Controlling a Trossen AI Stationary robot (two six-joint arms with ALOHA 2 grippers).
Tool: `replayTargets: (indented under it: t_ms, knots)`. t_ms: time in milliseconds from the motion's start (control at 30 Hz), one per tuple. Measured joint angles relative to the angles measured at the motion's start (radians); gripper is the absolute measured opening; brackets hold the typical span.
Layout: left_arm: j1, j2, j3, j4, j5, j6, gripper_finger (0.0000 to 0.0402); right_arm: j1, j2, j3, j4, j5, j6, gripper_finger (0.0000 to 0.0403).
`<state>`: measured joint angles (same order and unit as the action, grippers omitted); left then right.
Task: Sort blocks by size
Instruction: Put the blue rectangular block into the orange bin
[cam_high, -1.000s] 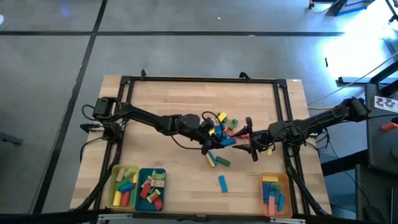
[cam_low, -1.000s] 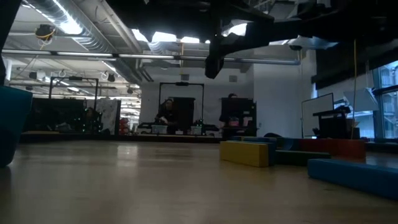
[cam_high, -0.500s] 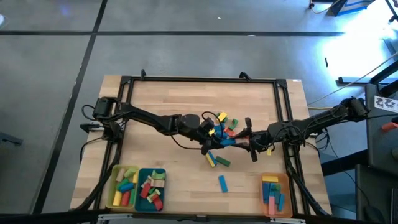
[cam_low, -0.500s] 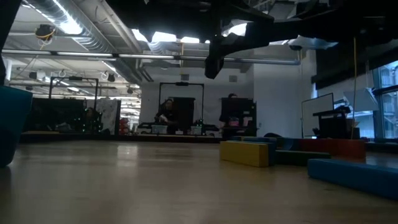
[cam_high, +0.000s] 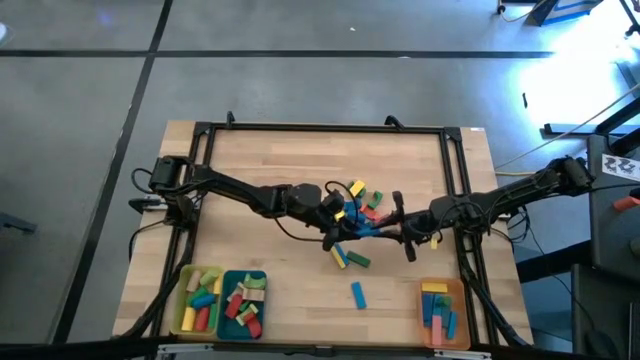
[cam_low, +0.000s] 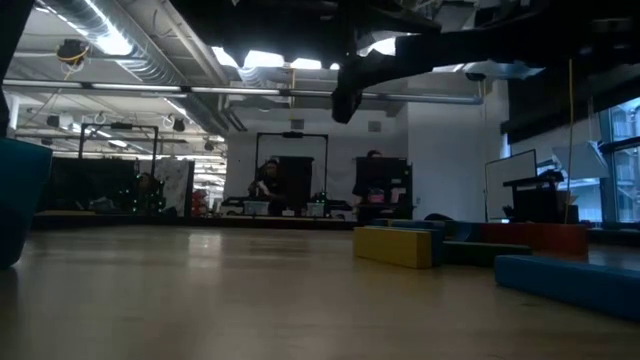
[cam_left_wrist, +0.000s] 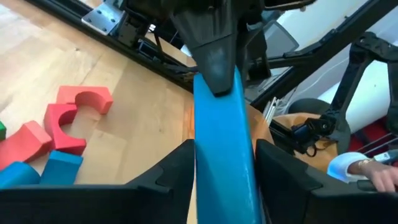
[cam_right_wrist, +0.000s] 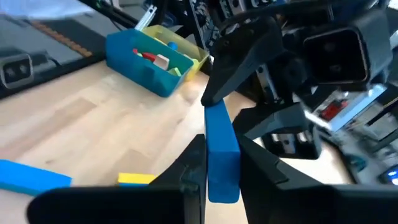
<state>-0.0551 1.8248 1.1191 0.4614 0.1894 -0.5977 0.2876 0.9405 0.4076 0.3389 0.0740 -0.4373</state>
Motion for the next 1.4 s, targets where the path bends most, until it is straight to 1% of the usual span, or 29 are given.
replayTargets:
  t_ms: [100,200,267,367,467,600,667,767,867,967,1067,1200,1300,1400]
  knots:
    - [0.000,-0.001,0.000,0.001,-0.004,0.022,0.0168,0.000,0.000,0.000,-0.015,-0.030,0.075,0.0064]
    - [0.001,-0.001,0.000,-0.004,-0.005,0.052,0.0187,0.000,-0.013,0.002,-0.088,-0.070,0.135,0.0067]
    - [0.001,-0.001,0.000,-0.007,-0.005,0.061,0.0197,0.000,-0.028,0.032,-0.212,-0.086,0.178,0.0066]
    - [0.003,-0.001,0.000,-0.011,-0.005,0.095,0.0206,0.001,-0.053,0.111,-0.446,-0.102,0.268,0.0065]
    - [0.003,-0.001,0.000,-0.011,-0.005,0.143,0.0209,0.001,-0.061,0.203,-0.654,-0.190,0.389,0.0067]
    - [0.004,-0.001,0.000,-0.012,-0.005,0.211,0.0210,0.001,-0.063,0.315,-0.864,-0.361,0.583,0.0067]
    - [0.004,-0.001,0.000,-0.013,-0.005,0.222,0.0210,0.012,-0.063,0.342,-0.941,-0.436,0.691,0.0066]
    - [0.003,-0.001,0.000,-0.013,-0.005,0.234,0.0210,0.071,-0.063,0.350,-1.012,-0.480,0.854,0.0067]
    - [0.003,-0.001,0.000,-0.013,-0.005,0.238,0.0210,0.174,-0.062,0.350,-1.077,-0.471,0.989,0.0069]
    - [0.003,-0.001,0.000,-0.013,-0.004,0.259,0.0210,0.285,-0.061,0.350,-1.106,-0.390,1.093,0.0068]
    - [0.003,-0.001,0.000,-0.014,-0.004,0.273,0.0210,0.383,-0.059,0.349,-1.106,-0.303,1.156,0.0069]
    - [0.003,-0.001,0.000,-0.014,-0.004,0.274,0.0210,0.488,-0.060,0.349,-1.149,-0.226,1.200,0.0072]
    - [0.003,-0.001,0.000,-0.014,-0.004,0.276,0.0210,0.550,-0.059,0.349,-1.219,-0.215,1.249,0.0073]
    - [0.003,-0.001,0.000,-0.014,-0.004,0.277,0.0210,0.587,-0.059,0.349,-1.261,-0.214,1.312,0.0073]
